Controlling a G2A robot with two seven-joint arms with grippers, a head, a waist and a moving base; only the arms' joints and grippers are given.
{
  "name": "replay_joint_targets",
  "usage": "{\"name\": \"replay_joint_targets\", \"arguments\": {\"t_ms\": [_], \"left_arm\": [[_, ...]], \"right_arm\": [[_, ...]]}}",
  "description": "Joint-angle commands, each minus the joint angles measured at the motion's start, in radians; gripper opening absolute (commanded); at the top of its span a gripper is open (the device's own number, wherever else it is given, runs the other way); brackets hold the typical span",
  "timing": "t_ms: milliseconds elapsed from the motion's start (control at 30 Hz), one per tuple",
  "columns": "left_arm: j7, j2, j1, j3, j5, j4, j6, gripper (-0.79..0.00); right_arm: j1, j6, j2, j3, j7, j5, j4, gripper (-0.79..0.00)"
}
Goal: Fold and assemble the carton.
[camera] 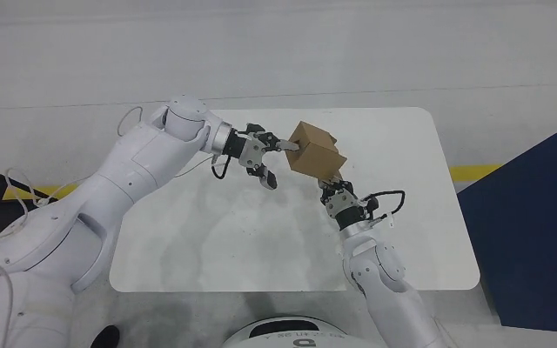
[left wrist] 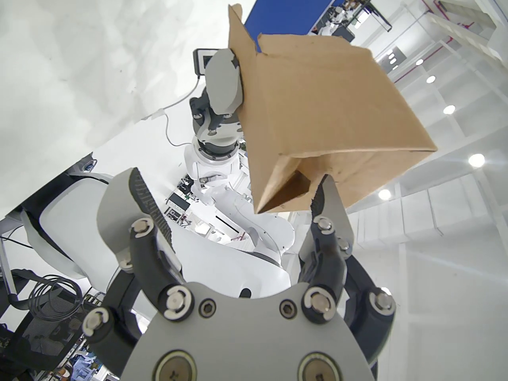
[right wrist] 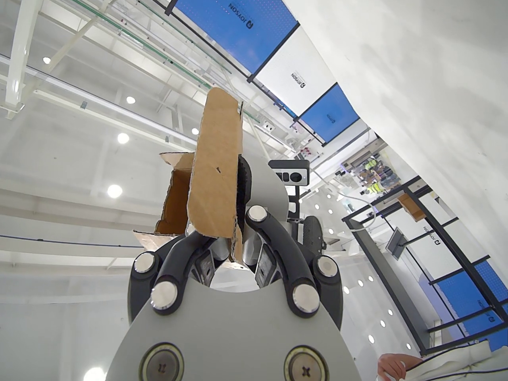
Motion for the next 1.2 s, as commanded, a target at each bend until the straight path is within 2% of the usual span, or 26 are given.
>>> {"name": "replay_joint_targets", "arguments": {"t_ms": [0,367,600,867,1167], "left_arm": [[0.010,-0.001,0.006,-0.006,0.012,-0.010,0.010,0.000],[0.016,-0.014,0.014,-0.050,0.027,0.005,0.032,0.000],[0.015,-0.036,0.014,-0.041,0.073,0.017,0.066,0.000],[-0.002,-0.059,0.010,-0.056,0.087,0.053,0.055,0.000],[-0.009,-0.065,0.006,-0.078,0.130,0.064,0.054,0.000]], "right_arm": [[0.001,-0.001,-0.001,0.000,-0.001,0.001,0.001,-0.785],[-0.002,-0.013,-0.002,0.007,-0.008,-0.034,0.004,-0.785],[0.000,-0.013,-0.002,-0.010,-0.008,-0.093,0.007,-0.785],[-0.002,-0.014,-0.003,-0.020,-0.010,-0.142,0.010,-0.785],[-0.005,-0.018,-0.004,-0.025,-0.013,-0.182,0.017,-0.785]]}}
